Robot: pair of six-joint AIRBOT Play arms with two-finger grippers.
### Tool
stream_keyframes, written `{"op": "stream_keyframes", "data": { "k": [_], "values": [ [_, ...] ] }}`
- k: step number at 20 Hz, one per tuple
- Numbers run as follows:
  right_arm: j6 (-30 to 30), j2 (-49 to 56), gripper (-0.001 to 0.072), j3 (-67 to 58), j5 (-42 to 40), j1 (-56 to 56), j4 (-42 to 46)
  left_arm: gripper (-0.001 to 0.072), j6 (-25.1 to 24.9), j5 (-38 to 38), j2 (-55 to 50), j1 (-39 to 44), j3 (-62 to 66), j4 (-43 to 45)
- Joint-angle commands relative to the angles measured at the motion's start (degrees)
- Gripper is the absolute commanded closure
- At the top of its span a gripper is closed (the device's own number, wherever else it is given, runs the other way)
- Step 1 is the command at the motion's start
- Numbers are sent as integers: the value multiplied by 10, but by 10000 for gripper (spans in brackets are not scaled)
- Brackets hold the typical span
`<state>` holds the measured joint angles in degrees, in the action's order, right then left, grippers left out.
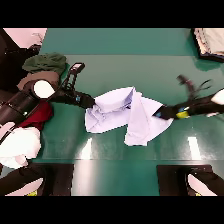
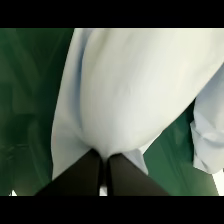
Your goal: Fold the shirts.
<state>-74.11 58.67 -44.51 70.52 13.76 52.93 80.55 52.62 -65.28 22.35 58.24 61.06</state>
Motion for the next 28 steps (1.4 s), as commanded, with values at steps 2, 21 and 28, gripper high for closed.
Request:
{"op": "stream_keyframes", "data": {
  "k": [2, 21, 28],
  "values": [
    [0, 62, 15, 67, -119, 133, 8, 684, 0, 15, 1, -4, 10, 2],
    [-72, -147, 698, -388, 64, -113, 172, 684, 16, 242, 136, -4, 476, 163],
    [-75, -162, 698, -502, 208, -125, 172, 684, 20, 412, 138, -4, 593, 132]
  ]
}}
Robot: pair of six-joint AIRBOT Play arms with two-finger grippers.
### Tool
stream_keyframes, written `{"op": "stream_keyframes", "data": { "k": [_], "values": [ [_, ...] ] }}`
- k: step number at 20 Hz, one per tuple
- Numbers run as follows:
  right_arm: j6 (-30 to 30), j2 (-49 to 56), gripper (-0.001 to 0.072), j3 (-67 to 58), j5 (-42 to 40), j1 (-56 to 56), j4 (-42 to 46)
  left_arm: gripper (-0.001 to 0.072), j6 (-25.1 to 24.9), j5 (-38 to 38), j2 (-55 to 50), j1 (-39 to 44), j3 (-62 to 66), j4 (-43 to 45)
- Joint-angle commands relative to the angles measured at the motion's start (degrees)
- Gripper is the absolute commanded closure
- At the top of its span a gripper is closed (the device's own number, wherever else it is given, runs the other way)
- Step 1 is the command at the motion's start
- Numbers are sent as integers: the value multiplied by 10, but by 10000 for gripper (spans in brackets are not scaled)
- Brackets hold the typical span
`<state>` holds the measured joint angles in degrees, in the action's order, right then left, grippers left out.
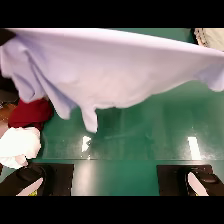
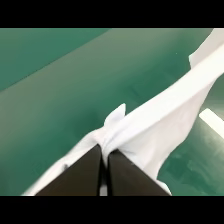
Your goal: Fold the shirts.
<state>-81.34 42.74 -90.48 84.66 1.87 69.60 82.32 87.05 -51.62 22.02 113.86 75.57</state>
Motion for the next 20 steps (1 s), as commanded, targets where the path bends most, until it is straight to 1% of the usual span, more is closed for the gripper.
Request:
{"op": "stream_keyframes", "data": {
  "k": [1, 2, 4, 6, 7, 8, 10, 12, 13, 15, 16, 17, 18, 19, 20],
  "values": [
    [-15, 9, 698, -51, 96, -7, 4, 684, 2, 78, -1, 0, 33, -26],
    [-29, 24, 698, -53, 129, -7, 4, 684, 1, 85, -5, 0, 12, -37],
    [-33, 58, 698, -32, 181, -7, 4, 684, -6, 86, -11, 0, -70, -37],
    [-35, 94, 698, 25, 192, -7, 4, 684, -25, 75, -33, 0, -176, -35],
    [-36, 110, 698, 59, 189, -6, 4, 684, -32, 54, -46, 0, -233, -36],
    [-36, 130, 698, 99, 180, -6, 4, 684, -43, 17, -65, 0, -294, -34],
    [-23, 172, 697, 171, 124, -6, 4, 684, -61, -84, -113, 0, -386, -19],
    [-15, 216, 697, 218, 41, -7, 4, 683, -62, -177, -182, -1, -417, 8],
    [-15, 237, 696, 229, 3, -7, 4, 683, -59, -210, -215, -1, -413, 23],
    [-15, 282, 697, 231, -59, -7, 4, 681, -52, -254, -273, -1, -383, 48],
    [-15, 306, 697, 220, -81, -7, 4, 669, -42, -265, -292, -1, -364, 61],
    [-16, 326, 697, 204, -91, -7, 4, 669, -41, -270, -304, -1, -345, 72],
    [-15, 345, 677, 182, -92, -7, 4, 669, -41, -270, -308, -1, -326, 84],
    [-15, 360, 475, 159, -90, -7, 4, 669, -41, -266, -309, -1, -306, 94],
    [-15, 375, 211, 133, -83, -7, 4, 669, -40, -256, -309, -7, -286, 96]
  ]
}}
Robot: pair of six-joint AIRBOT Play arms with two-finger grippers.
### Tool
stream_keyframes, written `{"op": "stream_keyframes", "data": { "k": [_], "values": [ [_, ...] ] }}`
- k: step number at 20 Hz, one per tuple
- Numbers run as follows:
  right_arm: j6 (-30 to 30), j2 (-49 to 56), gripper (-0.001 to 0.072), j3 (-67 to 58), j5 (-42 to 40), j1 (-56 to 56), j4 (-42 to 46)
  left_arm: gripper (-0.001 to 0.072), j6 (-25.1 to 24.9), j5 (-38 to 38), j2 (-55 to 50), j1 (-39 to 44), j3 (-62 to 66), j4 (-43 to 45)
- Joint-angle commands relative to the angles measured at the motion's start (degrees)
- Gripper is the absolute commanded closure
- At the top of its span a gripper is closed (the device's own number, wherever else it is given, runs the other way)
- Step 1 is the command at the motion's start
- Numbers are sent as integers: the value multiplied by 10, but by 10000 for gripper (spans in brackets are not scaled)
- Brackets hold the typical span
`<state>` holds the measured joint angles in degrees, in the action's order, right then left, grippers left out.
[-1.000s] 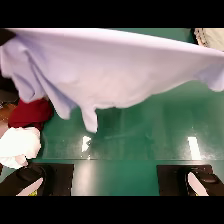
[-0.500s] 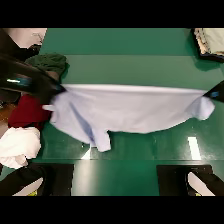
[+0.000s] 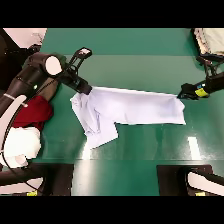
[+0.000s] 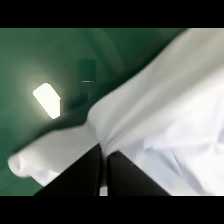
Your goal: Fold the shirts.
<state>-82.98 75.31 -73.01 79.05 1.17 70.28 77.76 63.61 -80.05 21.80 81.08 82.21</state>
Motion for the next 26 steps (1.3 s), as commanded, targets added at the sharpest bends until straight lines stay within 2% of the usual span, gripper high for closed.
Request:
{"op": "stream_keyframes", "data": {
  "k": [1, 3, 4, 5, 6, 8, 10, 12, 13, 20, 24, 26],
  "values": [
    [1, 60, 173, -65, -21, 0, -2, 669, 14, -8, -24, -13, 62, 29],
    [1, 68, 175, -99, -12, 0, -3, 649, 24, 19, -24, -32, 87, 18],
    [1, 68, 175, -109, -12, 0, -2, 249, 31, 20, -24, -40, 88, 7],
    [1, 68, 176, -118, -10, 0, -3, -13, 53, 20, -27, -44, 87, 4],
    [1, 67, 176, -123, -5, 0, -3, 31, 57, 19, -30, -47, 85, 6],
    [1, 58, 177, -125, 7, 0, -1, 34, 63, 28, -32, -54, 85, 34],
    [12, 46, 186, -124, 34, -4, 2, 35, 83, 75, -26, -83, 85, 35],
    [23, 21, 203, -105, 45, -7, -1, 35, 104, 129, -14, -117, 74, 9],
    [26, 3, 202, -85, 40, -10, -1, 35, 103, 126, 6, -127, 43, -16],
    [27, -114, 202, 66, -20, -35, -2, 34, 93, 35, 161, -130, -274, -168],
    [27, -140, 203, 90, -19, -50, -3, 34, 83, -17, 177, -130, -364, -245],
    [27, -146, 202, 90, -20, -50, -3, 34, 52, -68, 177, -130, -381, -294]
  ]
}}
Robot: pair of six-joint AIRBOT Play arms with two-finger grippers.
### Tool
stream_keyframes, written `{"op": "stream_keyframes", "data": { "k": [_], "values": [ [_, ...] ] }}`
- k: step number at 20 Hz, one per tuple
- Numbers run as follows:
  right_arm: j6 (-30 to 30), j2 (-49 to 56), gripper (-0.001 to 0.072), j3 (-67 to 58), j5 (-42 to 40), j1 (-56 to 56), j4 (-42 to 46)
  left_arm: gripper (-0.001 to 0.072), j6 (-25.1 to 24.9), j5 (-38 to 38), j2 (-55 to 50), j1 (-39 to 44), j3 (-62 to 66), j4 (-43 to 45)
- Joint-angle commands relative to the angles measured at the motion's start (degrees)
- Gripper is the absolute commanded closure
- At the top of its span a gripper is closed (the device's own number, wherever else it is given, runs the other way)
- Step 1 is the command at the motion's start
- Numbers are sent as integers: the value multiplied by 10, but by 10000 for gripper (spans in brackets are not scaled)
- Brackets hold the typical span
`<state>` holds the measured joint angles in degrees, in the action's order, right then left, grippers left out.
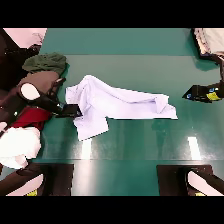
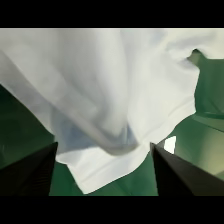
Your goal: Fold the shirts.
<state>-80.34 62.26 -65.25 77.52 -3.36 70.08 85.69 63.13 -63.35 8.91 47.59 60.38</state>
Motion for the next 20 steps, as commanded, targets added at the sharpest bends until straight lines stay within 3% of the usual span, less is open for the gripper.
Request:
{"op": "stream_keyframes", "data": {
  "k": [1, 4, 7, 8, 13, 16, 17, 18, 19, 20],
  "values": [
    [0, -16, 202, 12, -4, -4, -1, 35, -38, -83, 10, -1, -47, -97],
    [0, -16, 202, 12, 3, -4, -1, 64, -40, -102, 8, 12, -47, -100],
    [0, -16, 203, 12, 16, -4, -1, 608, -46, -102, -3, 38, -47, -99],
    [0, -16, 203, 12, 30, -6, 3, 684, -47, -101, -3, 41, -46, -99],
    [25, -16, 203, 98, 73, -103, -4, 684, -66, -21, 0, -13, 76, -59],
    [64, 17, 203, 181, 42, -195, -89, 683, -67, -6, 0, -20, 138, -53],
    [82, 38, 217, 205, 32, -224, -131, 684, -66, -6, 0, -21, 143, -54],
    [99, 58, 299, 223, 24, -248, -170, 683, -66, -5, 0, -21, 144, -54],
    [120, 79, 332, 238, 12, -266, -209, 684, -66, -4, -1, -21, 144, -54],
    [130, 99, 331, 249, 0, -275, -235, 683, -66, -5, -1, -21, 144, -54]
  ]
}}
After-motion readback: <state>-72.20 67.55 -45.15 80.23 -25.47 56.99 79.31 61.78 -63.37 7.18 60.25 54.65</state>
